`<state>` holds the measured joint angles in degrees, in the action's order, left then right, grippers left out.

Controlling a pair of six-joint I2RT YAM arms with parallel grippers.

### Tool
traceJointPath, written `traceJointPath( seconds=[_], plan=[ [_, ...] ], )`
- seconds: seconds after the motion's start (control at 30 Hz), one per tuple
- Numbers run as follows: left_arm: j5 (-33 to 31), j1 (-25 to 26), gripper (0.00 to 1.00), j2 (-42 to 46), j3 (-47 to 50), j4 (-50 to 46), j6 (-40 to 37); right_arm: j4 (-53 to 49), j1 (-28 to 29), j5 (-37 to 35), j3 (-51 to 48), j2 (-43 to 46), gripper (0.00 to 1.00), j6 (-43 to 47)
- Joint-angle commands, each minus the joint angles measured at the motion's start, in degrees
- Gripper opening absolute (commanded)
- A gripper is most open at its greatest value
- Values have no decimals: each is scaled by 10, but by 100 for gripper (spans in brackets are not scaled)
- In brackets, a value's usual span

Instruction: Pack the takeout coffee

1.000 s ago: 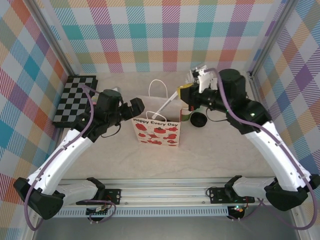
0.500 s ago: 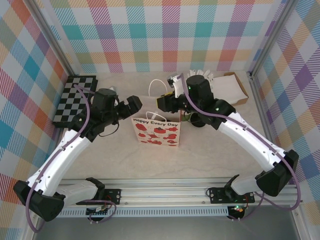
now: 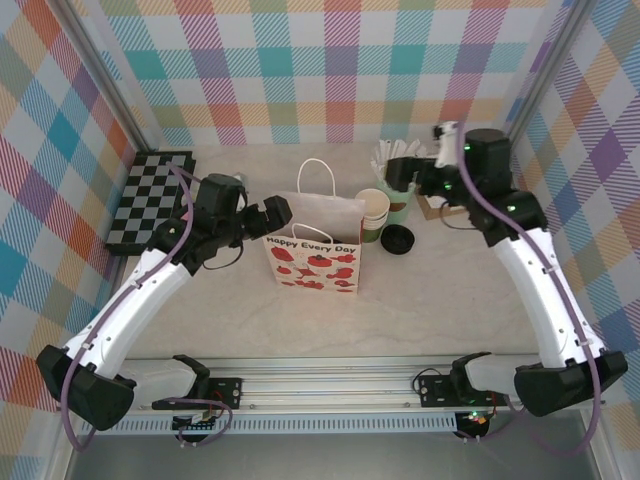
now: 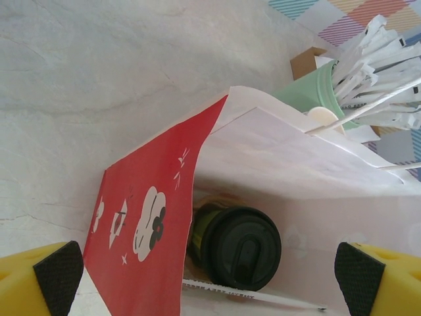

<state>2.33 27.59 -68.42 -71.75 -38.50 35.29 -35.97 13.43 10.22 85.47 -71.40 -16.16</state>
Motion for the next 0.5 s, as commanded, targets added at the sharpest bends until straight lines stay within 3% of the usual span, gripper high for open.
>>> traceJointPath(
  seconds=[0.0,0.1,0.2,0.33,0.47],
  plan=[
    [-24,-8,100,6,-18,-26,-29,-41,-66,20,-15,-29,100,-23],
    [-68,-8,100,17,-9,-22,-36,-63,-136,3,-9,-84,100,-39],
    [-102,-8,100,25,6,-3,-43,-63,-215,43,5,-159,96,-69],
    [-60,-9,100,29,24,49,-77,-50,-262,44,17,-241,95,-151],
    [-83,-8,100,28,29,61,-88,-39,-276,79,45,-332,90,-227]
  ],
)
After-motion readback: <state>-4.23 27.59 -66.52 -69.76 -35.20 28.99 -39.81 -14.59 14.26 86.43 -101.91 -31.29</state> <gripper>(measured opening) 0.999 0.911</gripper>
